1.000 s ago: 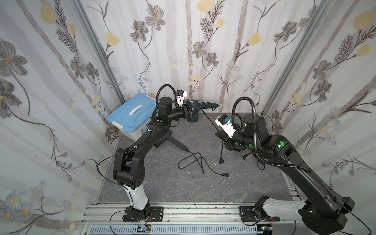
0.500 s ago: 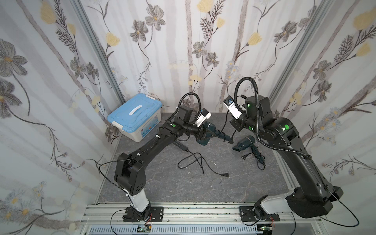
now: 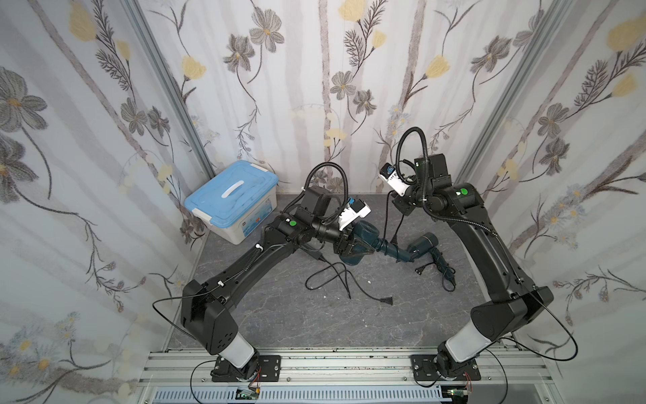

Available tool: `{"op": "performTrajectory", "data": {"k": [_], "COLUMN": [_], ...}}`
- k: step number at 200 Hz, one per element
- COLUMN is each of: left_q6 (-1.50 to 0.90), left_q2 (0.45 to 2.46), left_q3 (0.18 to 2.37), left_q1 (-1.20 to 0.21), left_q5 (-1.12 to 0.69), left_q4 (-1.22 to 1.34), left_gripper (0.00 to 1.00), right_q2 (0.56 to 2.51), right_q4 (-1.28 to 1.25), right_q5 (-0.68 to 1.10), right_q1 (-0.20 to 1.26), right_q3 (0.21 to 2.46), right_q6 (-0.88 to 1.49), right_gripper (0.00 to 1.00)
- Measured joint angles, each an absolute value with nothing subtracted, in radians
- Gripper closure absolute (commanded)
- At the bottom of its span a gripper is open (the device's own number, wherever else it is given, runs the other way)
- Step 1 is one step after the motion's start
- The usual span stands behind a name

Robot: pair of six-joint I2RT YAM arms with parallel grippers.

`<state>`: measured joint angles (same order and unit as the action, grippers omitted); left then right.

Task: Wrap the cord around the hair dryer
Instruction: Wrap the power cord around the hair dryer.

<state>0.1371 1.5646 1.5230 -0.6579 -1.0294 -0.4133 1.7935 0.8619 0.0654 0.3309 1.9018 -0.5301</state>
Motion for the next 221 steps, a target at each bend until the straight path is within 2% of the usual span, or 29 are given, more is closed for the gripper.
{"op": "performTrajectory", "data": {"k": [34,61,83,134,221], "left_q6": [-0.041,-0.212,-0.299,-0.450,-0.568], "left_q2": [1.541,1.555,1.565,1.566,1.545], "left_q3": [1.496,1.486,1.476,1.428,1.414], "left_q1": [-0.604,-0.586,-0.586,-0.572,-0.561], "left_q5": [-1.121,-1.151,-1.172,-1.176,-1.153], "left_q4": [-0.206,-0.009,0.104,0.253,0.345], "left_gripper": [1.00,1.00,1.00,1.00,1.00], "right_q2": [1.795,1.787,1.784,1.775,1.760], "right_q4": [0.732,0.629,0.546,0.398,0.255], "right_q5": [0.337,0.546,0.651,0.773,0.831], "right_q1": [0.274,0.249,0.240,0.223,0.215], "right_q3": [1.748,1.600,1.512,1.375,1.235], "right_q6": [-0.477,-0.423,-0.377,-0.303,-0.232], "right_gripper": [0.99,0.85,0.77,0.66,0.58]}}
